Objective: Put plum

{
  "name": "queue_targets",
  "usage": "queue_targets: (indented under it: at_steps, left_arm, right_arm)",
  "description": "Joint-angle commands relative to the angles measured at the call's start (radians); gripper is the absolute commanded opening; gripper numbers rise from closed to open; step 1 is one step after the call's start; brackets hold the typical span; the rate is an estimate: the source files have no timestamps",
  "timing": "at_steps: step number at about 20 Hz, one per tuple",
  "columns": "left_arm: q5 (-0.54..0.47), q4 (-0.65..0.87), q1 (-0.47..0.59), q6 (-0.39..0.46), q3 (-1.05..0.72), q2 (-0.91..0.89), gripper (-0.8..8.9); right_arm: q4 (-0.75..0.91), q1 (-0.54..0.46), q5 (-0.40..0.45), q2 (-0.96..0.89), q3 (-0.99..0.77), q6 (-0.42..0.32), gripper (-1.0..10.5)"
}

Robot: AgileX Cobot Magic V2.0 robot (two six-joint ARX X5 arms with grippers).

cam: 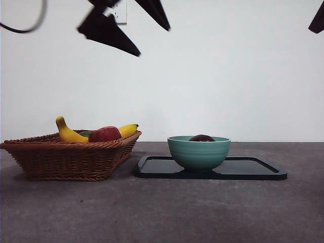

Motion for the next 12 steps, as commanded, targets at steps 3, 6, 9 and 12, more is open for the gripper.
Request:
queue_targets:
  at_steps: [3, 6, 9, 12]
  left_arm:
    - [-0.031, 0.026, -0.024, 0.058, 0.156, 0.196, 4.04]
    - [-0.033, 0.079, -0.037, 0.074, 0.2, 0.293, 4.04]
    - [-0.048, 0.141, -0.051, 0.08, 0.213, 0.374, 4.04]
    - [-0.088, 0.182, -0.07, 0.116, 0.213, 0.428, 4.04]
  right_arm:
    - [0.008, 0.006, -0.003, 0.004, 0.008, -0.008, 2.4]
    - [0.008, 0.006, -0.003, 0.004, 0.008, -0.008, 2.4]
    - [0.008, 0.006, -0.003, 0.004, 0.008, -0.008, 2.4]
    - [0.008, 0.006, -0.003, 0.004, 0.008, -0.009, 2.4]
